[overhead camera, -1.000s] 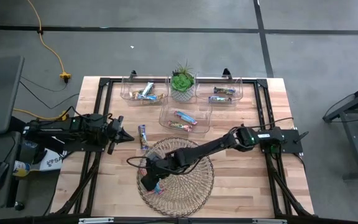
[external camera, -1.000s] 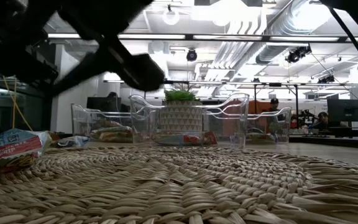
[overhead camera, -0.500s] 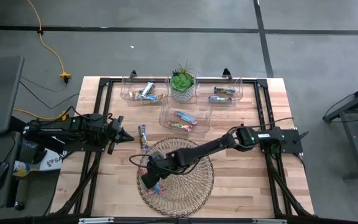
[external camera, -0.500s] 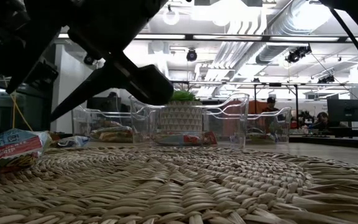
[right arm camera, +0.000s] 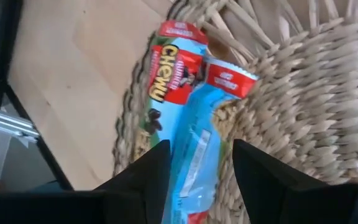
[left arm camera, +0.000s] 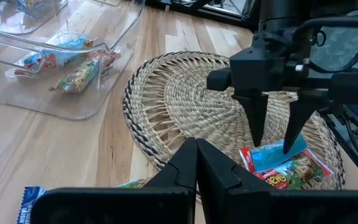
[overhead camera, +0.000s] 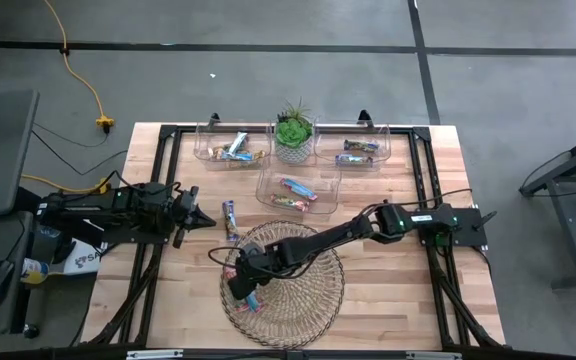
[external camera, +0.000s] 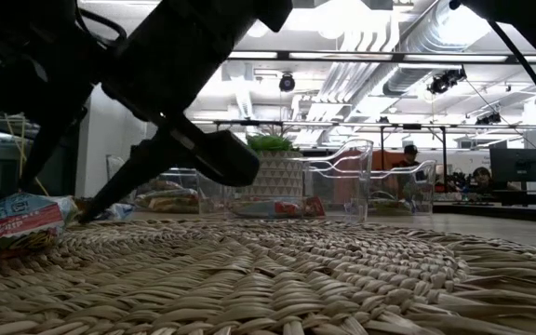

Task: Pick and place Granola Bars by type
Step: Put the red granola bar into the bottom transparent bin

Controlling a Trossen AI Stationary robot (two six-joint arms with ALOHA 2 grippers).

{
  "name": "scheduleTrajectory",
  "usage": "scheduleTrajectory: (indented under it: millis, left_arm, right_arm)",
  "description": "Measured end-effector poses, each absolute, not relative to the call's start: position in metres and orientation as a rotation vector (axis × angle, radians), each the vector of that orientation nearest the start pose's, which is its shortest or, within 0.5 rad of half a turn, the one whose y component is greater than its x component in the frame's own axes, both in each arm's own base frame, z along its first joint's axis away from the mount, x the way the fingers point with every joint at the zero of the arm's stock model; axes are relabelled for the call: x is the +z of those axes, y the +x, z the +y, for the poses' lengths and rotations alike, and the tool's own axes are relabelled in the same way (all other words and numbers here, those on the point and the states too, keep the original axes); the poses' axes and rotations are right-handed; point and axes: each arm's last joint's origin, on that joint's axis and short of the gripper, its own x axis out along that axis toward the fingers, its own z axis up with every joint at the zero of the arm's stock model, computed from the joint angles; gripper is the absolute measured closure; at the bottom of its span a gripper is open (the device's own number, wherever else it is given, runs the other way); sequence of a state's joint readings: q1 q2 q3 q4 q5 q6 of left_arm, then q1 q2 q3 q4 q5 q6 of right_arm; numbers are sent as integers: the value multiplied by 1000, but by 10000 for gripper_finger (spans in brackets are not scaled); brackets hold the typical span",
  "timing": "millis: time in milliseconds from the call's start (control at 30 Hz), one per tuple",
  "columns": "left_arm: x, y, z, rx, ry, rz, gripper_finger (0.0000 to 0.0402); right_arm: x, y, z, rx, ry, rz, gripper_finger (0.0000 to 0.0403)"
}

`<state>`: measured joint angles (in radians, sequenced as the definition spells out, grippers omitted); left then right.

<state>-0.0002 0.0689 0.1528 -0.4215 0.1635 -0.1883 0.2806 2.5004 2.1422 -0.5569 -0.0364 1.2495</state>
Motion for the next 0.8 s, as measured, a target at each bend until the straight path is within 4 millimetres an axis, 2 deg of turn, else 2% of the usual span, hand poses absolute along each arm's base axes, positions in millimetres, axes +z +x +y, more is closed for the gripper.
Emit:
scheduleTrajectory:
  millis: [467, 800]
  left_arm:
    - [170, 87, -5, -130, -214, 351, 401]
    - [170, 87, -5, -131, -214, 351, 401]
  right_arm:
    - [152, 524, 145, -297, 1035, 935, 245]
    - [137, 530, 143, -256, 1061, 954, 254]
